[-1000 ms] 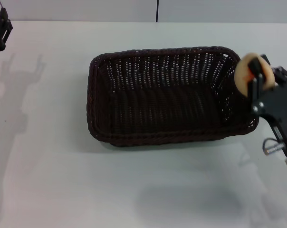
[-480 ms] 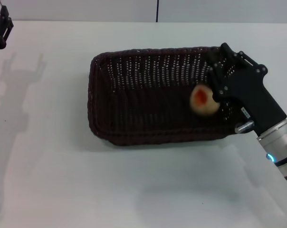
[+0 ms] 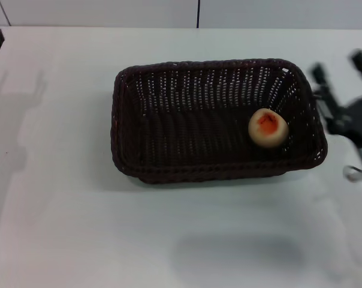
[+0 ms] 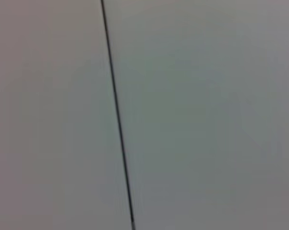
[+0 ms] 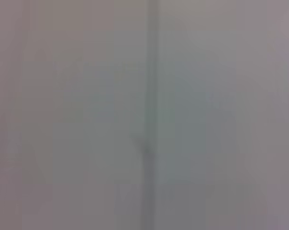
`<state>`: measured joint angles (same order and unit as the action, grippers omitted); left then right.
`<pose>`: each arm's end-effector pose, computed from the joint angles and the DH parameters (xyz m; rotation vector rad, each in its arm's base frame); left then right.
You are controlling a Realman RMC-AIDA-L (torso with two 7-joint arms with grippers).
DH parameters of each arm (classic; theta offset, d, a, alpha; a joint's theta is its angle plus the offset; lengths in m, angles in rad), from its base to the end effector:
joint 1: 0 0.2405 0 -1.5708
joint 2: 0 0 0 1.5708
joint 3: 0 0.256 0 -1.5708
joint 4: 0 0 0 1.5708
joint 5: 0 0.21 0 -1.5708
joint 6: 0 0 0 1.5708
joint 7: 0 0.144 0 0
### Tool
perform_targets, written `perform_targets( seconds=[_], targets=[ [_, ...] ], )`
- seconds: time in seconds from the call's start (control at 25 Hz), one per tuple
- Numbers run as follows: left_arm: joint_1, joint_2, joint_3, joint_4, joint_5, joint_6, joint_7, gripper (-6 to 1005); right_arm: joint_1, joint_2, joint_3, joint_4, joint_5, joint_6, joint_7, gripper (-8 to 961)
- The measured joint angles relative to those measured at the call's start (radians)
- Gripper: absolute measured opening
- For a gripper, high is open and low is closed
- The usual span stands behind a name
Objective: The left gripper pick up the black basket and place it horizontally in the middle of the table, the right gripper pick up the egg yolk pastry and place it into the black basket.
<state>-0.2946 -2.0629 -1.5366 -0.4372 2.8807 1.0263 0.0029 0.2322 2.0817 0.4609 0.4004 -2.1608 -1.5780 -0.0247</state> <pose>-0.3351 0.3413 0.0426 -1.4382 -0.3850 -0.5850 0.2728 0.2456 -0.0384 -1.6044 0.2911 1.0225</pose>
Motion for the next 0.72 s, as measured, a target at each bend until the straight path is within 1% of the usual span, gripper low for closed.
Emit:
perform_targets(
  seconds=[0.04,0.08,0.12,0.16,0.2,0.24,0.36,0.4,0.44,0.48,0.52,0.6,0.72],
  targets=[
    [0.0,0.0,0.0,0.0,0.0,0.0,0.0,800,0.0,0.0,0.0,0.0,0.0,0.0,0.0,616],
    [0.01,0.0,0.0,0.003,0.0,0.0,-0.001,800,-0.053,0.0,0.062,-0.01,0.001,-0.003,0.001,633],
    [0.01,0.0,0.0,0.003,0.0,0.0,-0.001,800,-0.053,0.0,0.062,-0.01,0.001,-0.003,0.001,651],
    [0.017,0.0,0.0,0.006,0.0,0.0,-0.002,800,-0.077,0.0,0.091,-0.016,0.002,-0.003,0.004,668],
    [0.029,0.0,0.0,0.01,0.0,0.001,-0.015,800,-0.116,0.0,0.151,-0.026,0.002,-0.004,0.007,685],
    [0.029,0.0,0.0,0.01,0.0,0.001,-0.015,800,-0.116,0.0,0.151,-0.026,0.002,-0.004,0.007,694],
    [0.055,0.0,0.0,0.012,0.0,0.001,-0.068,800,-0.16,0.001,0.214,-0.032,0.012,-0.003,0.008,720],
    [0.072,0.0,0.0,0.013,0.0,0.001,-0.1,800,-0.178,0.003,0.228,-0.038,0.042,-0.003,0.009,728],
    [0.072,0.0,0.0,0.013,0.0,0.001,-0.1,800,-0.178,0.003,0.228,-0.038,0.042,-0.003,0.009,737],
    [0.093,-0.001,0.0,0.013,0.0,0.002,-0.119,800,-0.184,0.003,0.228,-0.04,0.055,-0.003,0.009,746],
    [0.093,-0.001,0.0,0.013,0.0,0.002,-0.119,800,-0.189,0.003,0.226,-0.046,0.074,-0.004,0.01,754],
    [0.114,-0.003,0.0,0.025,0.0,0.01,-0.124,800,-0.198,0.004,0.228,-0.058,0.092,-0.004,0.032,772],
    [0.121,-0.006,0.0,0.046,0.0,0.026,-0.127,800,-0.199,0.004,0.231,-0.067,0.092,-0.001,0.056,790]
  ],
)
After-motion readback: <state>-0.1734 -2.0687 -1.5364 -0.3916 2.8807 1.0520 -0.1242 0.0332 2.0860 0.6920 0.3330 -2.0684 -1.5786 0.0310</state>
